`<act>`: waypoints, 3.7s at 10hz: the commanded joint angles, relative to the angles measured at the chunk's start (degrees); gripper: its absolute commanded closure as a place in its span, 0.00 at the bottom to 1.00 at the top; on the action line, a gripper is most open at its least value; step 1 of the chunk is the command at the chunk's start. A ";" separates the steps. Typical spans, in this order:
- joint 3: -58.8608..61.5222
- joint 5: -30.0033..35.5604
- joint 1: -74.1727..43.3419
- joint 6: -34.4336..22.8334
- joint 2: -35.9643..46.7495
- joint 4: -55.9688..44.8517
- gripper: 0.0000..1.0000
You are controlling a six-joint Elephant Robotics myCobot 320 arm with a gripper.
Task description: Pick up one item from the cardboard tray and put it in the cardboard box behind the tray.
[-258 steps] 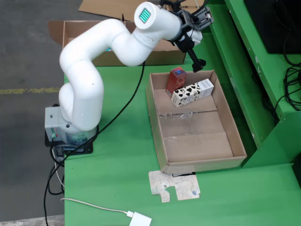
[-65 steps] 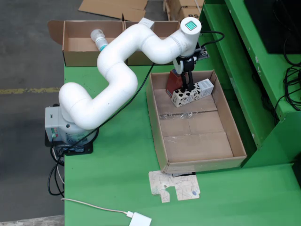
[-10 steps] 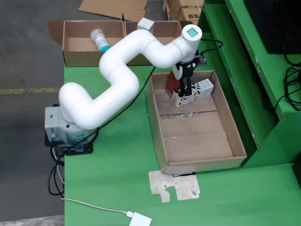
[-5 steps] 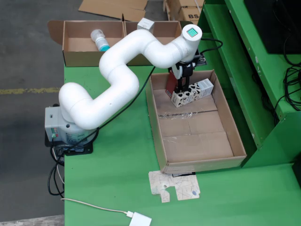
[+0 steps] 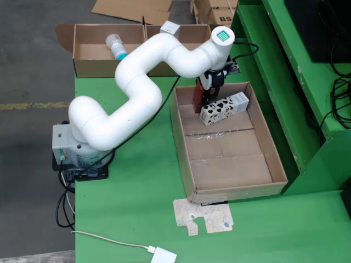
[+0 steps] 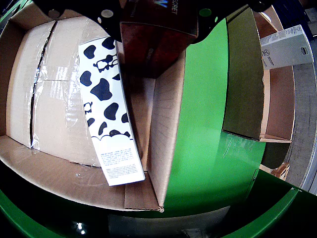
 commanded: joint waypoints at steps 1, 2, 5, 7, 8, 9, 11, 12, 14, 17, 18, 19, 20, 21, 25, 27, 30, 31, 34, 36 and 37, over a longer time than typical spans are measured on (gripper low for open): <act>1.23 -0.60 -0.53 -0.32 2.53 0.44 1.00; 1.23 -0.60 -0.53 -0.32 2.53 0.44 1.00; 1.23 -0.60 -0.53 -0.32 2.53 0.44 1.00; 1.23 -0.60 -0.53 -0.32 2.53 0.44 1.00; 1.23 -0.60 -0.53 -0.32 2.53 0.44 1.00; 1.23 -0.60 -0.53 -0.32 2.53 0.44 1.00; 1.23 -0.77 0.59 0.20 4.53 -2.06 1.00; 1.23 -1.21 1.51 0.87 6.27 -4.21 1.00; 1.23 -2.04 2.58 1.48 8.59 -5.11 1.00; 1.23 -2.60 3.03 0.96 10.94 -6.59 1.00; 1.23 -2.60 3.03 0.96 10.94 -6.59 1.00; 1.23 -2.73 2.92 0.80 11.22 -6.97 1.00; 1.23 -2.73 2.74 0.63 11.24 -7.18 1.00; 1.23 -2.61 2.51 0.45 10.99 -7.16 1.00; 1.23 -1.99 1.01 -0.15 8.63 -2.15 1.00; 1.23 -5.24 4.23 2.08 15.78 -11.89 1.00; 1.23 -4.59 4.70 2.39 19.34 -17.71 1.00; 1.23 -4.59 4.70 2.39 19.34 -17.71 1.00; 1.23 -2.16 2.11 1.08 11.40 -10.00 1.00; 1.23 -3.53 4.25 2.36 16.47 -16.22 1.00; 1.23 -4.11 5.81 3.26 19.28 -22.79 1.00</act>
